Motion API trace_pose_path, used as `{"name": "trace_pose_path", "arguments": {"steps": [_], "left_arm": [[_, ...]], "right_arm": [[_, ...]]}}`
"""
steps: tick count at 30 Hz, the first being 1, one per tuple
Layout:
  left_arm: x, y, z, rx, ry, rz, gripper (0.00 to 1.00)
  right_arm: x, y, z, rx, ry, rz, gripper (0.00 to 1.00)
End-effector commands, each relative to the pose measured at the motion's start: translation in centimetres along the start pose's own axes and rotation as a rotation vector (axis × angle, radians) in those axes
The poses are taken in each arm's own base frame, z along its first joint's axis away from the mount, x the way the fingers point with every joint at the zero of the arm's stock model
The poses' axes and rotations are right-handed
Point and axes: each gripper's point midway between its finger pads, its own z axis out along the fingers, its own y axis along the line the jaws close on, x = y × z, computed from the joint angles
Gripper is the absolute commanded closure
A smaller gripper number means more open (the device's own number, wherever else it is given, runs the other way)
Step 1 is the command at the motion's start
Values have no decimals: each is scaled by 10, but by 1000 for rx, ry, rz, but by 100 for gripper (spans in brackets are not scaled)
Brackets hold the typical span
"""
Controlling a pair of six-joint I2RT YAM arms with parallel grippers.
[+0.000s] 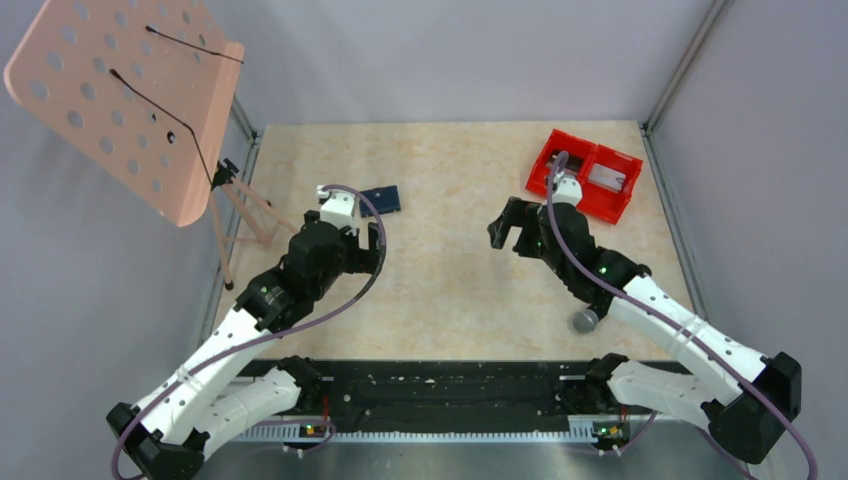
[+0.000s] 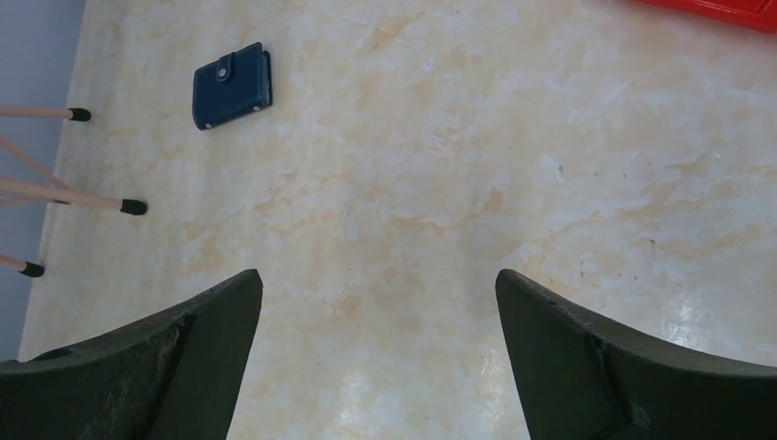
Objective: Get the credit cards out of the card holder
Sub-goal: Move the card holder to the center of the board.
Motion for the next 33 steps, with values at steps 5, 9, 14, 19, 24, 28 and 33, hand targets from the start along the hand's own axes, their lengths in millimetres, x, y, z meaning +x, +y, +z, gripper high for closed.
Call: {"name": "trace_pose_path", "arguments": {"steps": [5, 9, 14, 19, 24, 28, 33], "left_arm": [[2, 6, 15, -51, 8, 28, 7], [19, 6, 35, -99, 150, 75, 11], [30, 9, 72, -247, 366, 113, 19], [8, 3, 130, -332, 376, 132, 19], [-2, 8, 191, -325, 410, 29, 20], [-2, 28, 227, -315, 427, -85, 22], [10, 61, 259, -307, 438, -211, 23]], "right_arm": [[-14, 21, -4, -111, -60, -9, 1], [-24, 33, -14, -197, -101, -70, 1], [-31, 51, -35, -359, -178, -118, 2], [-36, 53, -50, -415, -229, -150, 3], [-40, 51, -63, -428, -253, -171, 3], [-43, 49, -77, -453, -284, -166, 3], [-44, 50, -91, -498, -313, -161, 3]]}}
